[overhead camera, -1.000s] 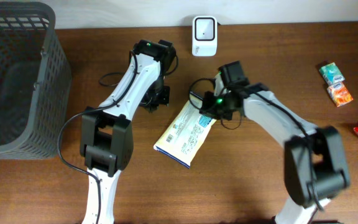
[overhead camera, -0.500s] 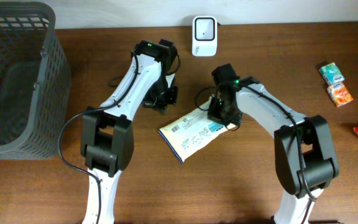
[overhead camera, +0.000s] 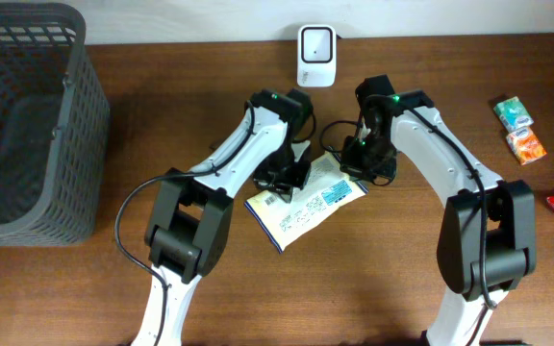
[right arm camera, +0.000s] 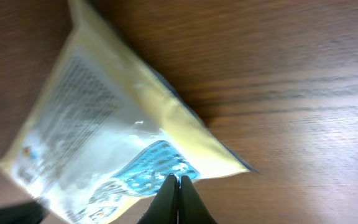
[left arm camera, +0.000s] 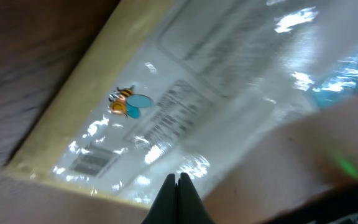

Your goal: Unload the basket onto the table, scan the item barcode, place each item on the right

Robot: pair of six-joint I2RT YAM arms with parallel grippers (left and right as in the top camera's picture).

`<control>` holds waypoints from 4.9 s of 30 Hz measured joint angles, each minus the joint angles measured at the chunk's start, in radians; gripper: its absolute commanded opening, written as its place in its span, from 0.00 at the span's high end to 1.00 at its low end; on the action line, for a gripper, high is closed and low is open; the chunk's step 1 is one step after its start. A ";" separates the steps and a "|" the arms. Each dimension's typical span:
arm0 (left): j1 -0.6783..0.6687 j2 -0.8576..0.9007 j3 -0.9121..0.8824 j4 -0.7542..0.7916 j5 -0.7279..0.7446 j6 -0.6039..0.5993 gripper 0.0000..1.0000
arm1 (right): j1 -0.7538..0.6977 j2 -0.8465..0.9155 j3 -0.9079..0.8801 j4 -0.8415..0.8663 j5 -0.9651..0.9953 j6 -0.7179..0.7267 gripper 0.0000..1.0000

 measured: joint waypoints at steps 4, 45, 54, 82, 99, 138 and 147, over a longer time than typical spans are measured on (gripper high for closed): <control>0.002 0.000 -0.106 0.070 0.002 -0.025 1.00 | 0.001 0.001 -0.003 0.079 -0.087 -0.023 0.96; 0.137 -0.076 -0.113 0.014 -0.190 -0.051 0.01 | -0.048 0.005 0.026 -0.056 0.112 -0.047 0.01; 0.157 -0.106 -0.074 -0.012 -0.191 -0.051 0.01 | -0.047 0.005 0.026 -0.048 0.134 -0.048 0.01; 0.411 -0.539 -0.044 -0.025 -0.344 -0.085 0.01 | -0.108 0.005 0.026 -0.028 0.249 -0.049 0.01; 0.411 -0.539 -0.052 -0.020 -0.341 -0.085 0.01 | -0.108 0.005 0.016 -0.028 0.249 -0.050 0.01; 0.145 -0.538 -0.785 0.653 0.025 -0.153 0.13 | -0.104 0.005 -0.063 0.069 0.002 -0.148 0.01; 0.145 -0.504 -0.792 0.663 0.034 -0.237 0.09 | -0.063 0.061 -0.129 0.203 -0.019 -0.184 0.01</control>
